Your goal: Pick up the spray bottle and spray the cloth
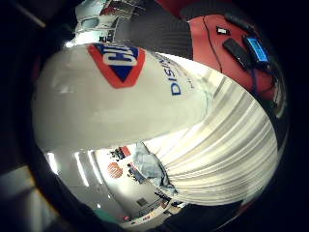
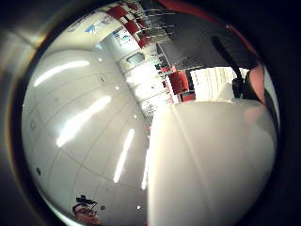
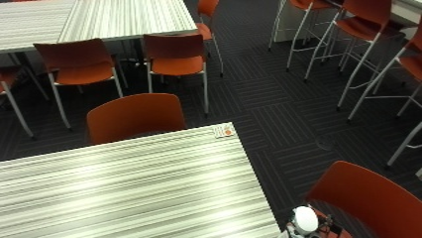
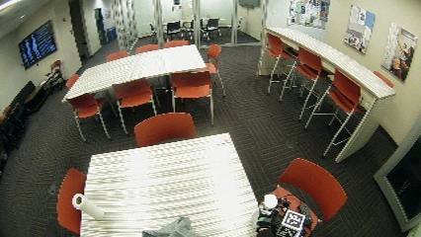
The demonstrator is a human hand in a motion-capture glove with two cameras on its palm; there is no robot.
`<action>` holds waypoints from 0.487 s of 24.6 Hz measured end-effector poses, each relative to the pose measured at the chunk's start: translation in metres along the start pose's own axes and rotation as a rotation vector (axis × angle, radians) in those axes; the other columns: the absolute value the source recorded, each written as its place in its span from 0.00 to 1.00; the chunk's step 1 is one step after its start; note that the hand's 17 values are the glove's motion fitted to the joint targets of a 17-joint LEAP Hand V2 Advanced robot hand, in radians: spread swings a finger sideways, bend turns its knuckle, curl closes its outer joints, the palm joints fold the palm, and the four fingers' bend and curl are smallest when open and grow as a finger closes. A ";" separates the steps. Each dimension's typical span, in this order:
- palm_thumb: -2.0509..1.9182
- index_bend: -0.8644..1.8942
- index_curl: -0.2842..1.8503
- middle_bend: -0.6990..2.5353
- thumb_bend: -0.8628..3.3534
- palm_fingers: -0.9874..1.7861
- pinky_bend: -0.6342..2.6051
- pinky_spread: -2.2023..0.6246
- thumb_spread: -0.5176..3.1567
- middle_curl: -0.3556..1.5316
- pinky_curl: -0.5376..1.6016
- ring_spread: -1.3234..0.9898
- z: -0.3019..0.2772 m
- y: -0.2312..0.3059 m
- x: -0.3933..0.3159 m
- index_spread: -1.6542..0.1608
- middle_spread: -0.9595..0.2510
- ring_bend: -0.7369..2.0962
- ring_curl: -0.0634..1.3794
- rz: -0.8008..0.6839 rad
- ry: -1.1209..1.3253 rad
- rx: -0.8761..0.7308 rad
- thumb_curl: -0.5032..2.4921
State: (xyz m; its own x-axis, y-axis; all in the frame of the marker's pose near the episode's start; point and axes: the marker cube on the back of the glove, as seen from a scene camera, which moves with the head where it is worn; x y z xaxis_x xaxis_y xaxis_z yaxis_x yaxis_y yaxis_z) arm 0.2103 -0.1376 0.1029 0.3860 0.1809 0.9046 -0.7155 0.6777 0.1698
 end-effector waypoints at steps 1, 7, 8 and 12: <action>0.81 0.50 0.36 0.38 0.20 0.65 0.22 0.78 0.30 0.46 0.32 0.48 -0.001 0.000 -0.003 0.79 0.69 0.43 0.32 0.000 -0.004 0.002 0.39; 0.82 0.50 0.37 0.38 0.20 0.65 0.23 0.77 0.29 0.47 0.32 0.48 -0.006 0.000 -0.057 0.79 0.70 0.43 0.32 -0.046 -0.012 -0.049 0.40; 0.81 0.50 0.37 0.38 0.20 0.65 0.23 0.78 0.28 0.47 0.32 0.48 -0.007 0.000 -0.068 0.79 0.70 0.43 0.32 -0.062 -0.015 -0.062 0.40; 0.81 0.50 0.38 0.38 0.20 0.65 0.23 0.78 0.28 0.47 0.32 0.48 -0.006 0.005 -0.114 0.80 0.70 0.43 0.33 -0.129 -0.026 -0.094 0.40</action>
State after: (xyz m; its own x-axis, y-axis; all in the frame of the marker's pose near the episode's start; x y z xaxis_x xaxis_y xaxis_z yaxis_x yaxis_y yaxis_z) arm 0.1668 -0.1506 -0.0019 0.4551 0.0704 0.8877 -0.6028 0.7581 0.2489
